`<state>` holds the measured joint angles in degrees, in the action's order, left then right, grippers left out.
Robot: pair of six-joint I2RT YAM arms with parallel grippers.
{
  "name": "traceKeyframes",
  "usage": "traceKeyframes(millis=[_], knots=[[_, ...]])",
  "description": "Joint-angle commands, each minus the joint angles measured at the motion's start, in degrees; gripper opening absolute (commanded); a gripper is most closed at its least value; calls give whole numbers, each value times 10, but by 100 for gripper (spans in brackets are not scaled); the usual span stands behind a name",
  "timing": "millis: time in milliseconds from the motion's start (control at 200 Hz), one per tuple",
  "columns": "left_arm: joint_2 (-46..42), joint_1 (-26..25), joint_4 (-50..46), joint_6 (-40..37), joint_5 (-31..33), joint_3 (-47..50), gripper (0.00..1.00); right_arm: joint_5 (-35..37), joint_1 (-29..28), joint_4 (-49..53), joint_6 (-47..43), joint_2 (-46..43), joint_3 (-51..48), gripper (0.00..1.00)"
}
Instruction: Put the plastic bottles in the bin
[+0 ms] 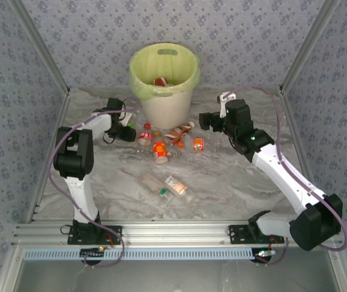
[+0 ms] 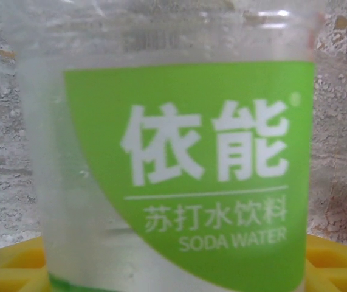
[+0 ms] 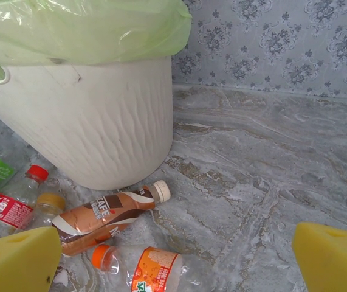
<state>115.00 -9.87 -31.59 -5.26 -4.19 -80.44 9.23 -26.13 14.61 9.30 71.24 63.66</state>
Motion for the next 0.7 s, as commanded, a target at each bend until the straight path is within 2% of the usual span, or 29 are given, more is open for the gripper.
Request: traceKeyframes(millis=[0,345,555,695], knots=[[-18,0,4,7,17,0,61,-3,3,4,11,1,5,100],[-115,1,28,39,-2,47,55,-7,0,9,22,2,9,100],[-207,1,50,98,46,72,51,-5,0,-2,29,0,7,100],[-262,1,45,140,52,60,50,-8,-4,-12,35,-1,8,100]])
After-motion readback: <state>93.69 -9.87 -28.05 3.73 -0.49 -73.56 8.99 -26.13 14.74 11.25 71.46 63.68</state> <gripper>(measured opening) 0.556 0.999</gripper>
